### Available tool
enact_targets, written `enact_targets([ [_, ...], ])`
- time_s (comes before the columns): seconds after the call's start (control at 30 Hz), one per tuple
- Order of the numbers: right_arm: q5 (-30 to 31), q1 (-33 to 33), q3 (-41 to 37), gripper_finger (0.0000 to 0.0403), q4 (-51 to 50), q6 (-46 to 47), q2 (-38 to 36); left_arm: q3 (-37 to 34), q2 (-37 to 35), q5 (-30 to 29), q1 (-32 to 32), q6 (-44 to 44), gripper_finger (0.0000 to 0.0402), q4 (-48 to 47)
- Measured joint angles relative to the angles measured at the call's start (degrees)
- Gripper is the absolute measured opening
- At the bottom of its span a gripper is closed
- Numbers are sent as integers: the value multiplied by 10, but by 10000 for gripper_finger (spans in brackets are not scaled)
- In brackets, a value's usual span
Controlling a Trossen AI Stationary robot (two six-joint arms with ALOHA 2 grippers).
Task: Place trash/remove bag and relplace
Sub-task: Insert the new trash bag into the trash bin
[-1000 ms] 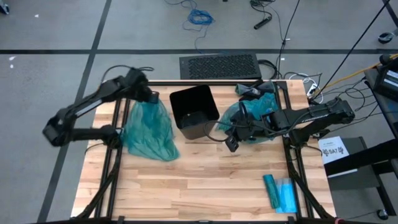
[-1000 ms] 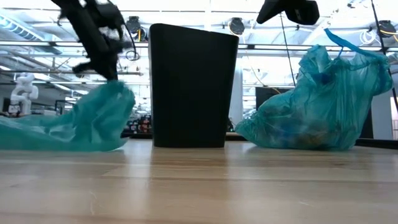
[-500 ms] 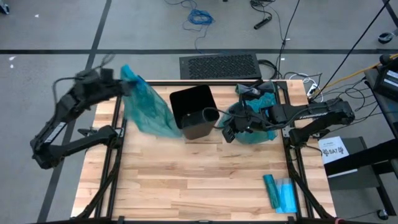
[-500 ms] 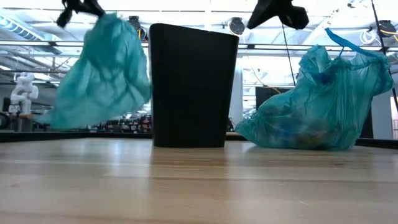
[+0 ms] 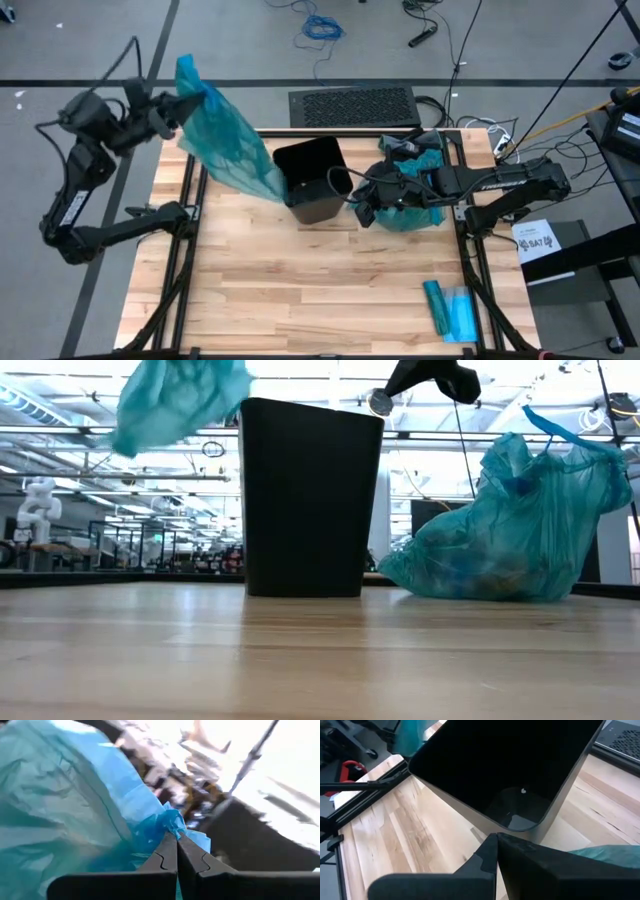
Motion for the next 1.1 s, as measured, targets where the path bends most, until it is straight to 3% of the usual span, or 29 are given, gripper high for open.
enact_targets([
  [0.2,0,1,0,0,0,0,0,109,91,94,0,-26,0,95],
  [0.47,2,2,0,0,0,0,0,234,186,121,-42,-26,0,100],
  [0.53,17,2,0,0,-1,1,0,245,207,121,-67,-39,0,109],
  [0.73,150,1,0,0,-41,49,-1,251,275,122,-171,-85,0,178],
  [0.9,169,1,0,0,-78,85,-10,250,326,120,-240,-108,0,249],
  [1.1,186,1,0,0,-103,111,-32,251,376,110,-274,-131,0,279],
])
